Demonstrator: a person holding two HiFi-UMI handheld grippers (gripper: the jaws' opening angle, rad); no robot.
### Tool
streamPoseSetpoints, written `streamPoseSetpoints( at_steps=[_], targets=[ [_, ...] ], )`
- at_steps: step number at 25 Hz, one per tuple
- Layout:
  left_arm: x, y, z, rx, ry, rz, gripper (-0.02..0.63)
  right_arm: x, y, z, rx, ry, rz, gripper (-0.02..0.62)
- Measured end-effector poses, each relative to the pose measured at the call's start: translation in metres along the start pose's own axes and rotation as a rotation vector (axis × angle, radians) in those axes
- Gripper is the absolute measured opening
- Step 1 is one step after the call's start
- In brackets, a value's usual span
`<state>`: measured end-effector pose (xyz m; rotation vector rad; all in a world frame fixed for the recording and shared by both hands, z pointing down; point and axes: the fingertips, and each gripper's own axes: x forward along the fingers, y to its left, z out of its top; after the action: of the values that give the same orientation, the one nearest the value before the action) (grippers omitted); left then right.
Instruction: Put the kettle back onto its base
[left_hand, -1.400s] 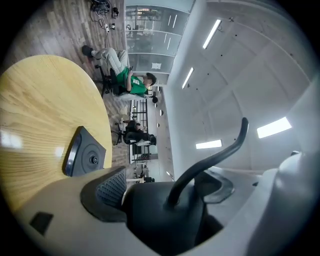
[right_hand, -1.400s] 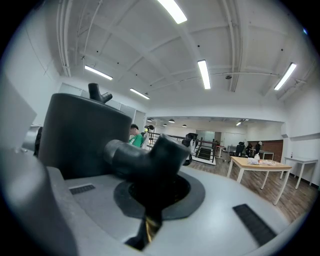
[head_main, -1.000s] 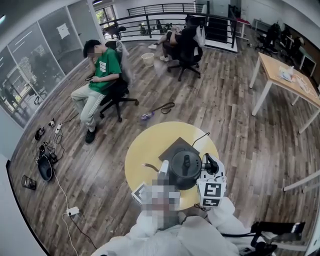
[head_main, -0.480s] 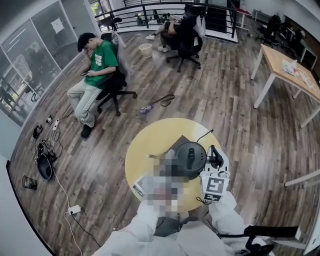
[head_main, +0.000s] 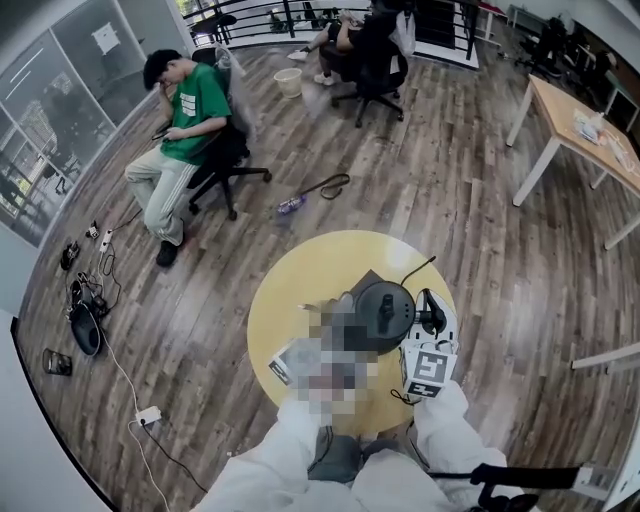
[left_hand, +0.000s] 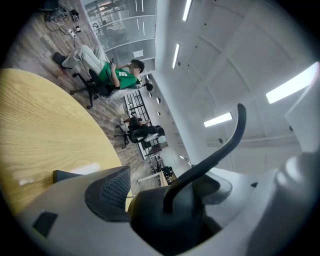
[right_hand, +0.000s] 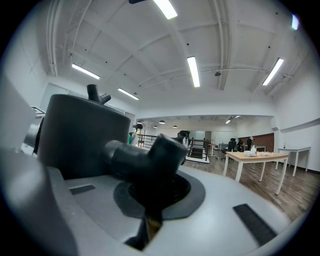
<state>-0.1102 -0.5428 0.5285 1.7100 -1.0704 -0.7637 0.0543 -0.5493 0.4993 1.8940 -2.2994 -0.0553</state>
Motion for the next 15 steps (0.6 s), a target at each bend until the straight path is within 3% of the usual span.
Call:
streamPoseSetpoints(
  at_steps=[8, 15],
  targets=[
    [0.024, 0.051, 0.004, 0.052, 0.054, 0.089, 0.387, 0.034, -0.001, -0.033, -0.018, 0.007, -0.052, 0.011],
    [0.033, 0.086, -0.008, 0.012, 0.097, 0.082, 0.36, 0.052, 0.001, -0.068, -0.015, 0.021, -0.078, 0.011]
  ],
)
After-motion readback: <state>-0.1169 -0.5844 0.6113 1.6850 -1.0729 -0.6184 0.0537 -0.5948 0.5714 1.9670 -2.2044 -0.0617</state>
